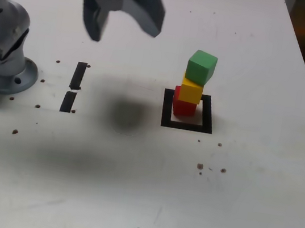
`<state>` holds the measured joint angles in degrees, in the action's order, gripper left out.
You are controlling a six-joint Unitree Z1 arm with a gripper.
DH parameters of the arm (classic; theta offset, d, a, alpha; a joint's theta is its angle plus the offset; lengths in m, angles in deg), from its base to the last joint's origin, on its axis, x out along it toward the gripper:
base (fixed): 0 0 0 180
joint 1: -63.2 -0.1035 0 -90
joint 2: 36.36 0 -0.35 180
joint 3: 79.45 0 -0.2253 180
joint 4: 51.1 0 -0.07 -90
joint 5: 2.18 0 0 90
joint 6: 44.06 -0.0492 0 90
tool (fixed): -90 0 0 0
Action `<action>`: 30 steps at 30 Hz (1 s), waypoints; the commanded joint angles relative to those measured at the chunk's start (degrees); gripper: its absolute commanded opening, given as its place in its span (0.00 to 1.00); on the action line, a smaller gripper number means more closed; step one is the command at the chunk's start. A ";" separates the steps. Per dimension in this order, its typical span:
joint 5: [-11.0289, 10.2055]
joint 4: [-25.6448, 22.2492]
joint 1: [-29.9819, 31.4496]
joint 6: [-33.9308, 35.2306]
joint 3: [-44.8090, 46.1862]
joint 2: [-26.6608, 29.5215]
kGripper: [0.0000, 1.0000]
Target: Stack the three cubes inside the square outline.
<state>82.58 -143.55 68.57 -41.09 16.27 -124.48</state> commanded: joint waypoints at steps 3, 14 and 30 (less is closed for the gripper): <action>1.45 4.93 -0.17 0.26 4.60 0.69 0.99; 4.24 22.38 -0.19 -1.73 16.74 -0.71 0.99; 3.50 28.13 0.07 -1.72 21.41 -1.17 0.99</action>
<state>86.14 -115.62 68.48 -42.80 37.60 -125.29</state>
